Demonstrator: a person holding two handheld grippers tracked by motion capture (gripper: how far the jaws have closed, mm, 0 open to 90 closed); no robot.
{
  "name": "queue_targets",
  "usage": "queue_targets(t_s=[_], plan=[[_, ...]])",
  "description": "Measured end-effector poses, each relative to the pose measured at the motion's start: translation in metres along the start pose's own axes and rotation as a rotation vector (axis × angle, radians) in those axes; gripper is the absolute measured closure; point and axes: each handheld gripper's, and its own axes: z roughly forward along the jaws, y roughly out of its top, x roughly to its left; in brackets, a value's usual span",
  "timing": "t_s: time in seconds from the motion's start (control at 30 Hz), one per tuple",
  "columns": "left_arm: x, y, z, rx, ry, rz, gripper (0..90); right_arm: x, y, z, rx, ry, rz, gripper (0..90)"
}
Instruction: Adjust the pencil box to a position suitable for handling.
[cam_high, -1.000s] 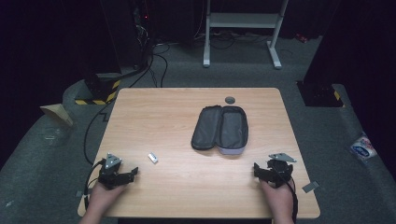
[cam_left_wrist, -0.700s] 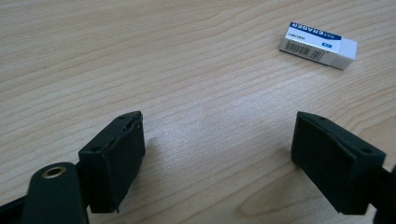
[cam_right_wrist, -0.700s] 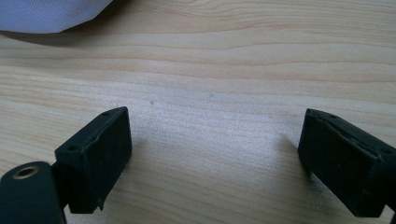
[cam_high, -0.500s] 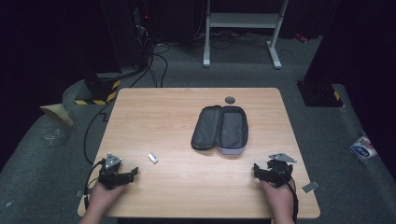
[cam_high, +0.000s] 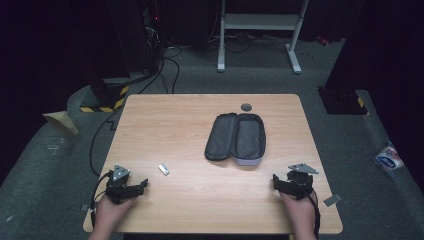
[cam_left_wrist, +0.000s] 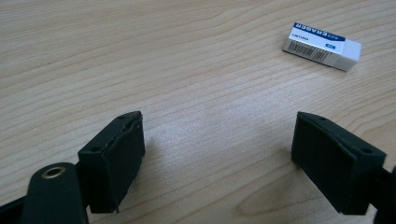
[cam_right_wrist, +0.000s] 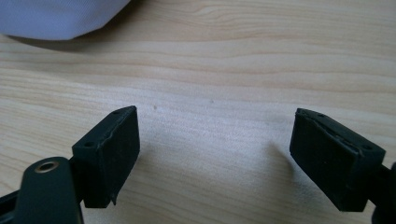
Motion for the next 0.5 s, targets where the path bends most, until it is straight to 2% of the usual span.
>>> queue_targets(t_s=[0.07,0.2,0.5], plan=[[-0.001,-0.001,-0.001,0.002,0.002,-0.002,17.7,0.0,0.003,-0.003,-0.013,-0.004,-0.009,17.9],[-0.001,-0.004,-0.004,0.003,-0.007,0.003,15.9,0.0,0.009,-0.007,-0.039,0.019,-0.013,21.2],[-0.002,-0.01,-0.011,0.007,-0.007,0.006,15.0,0.008,0.023,-0.009,-0.08,0.04,-0.045,23.9]])
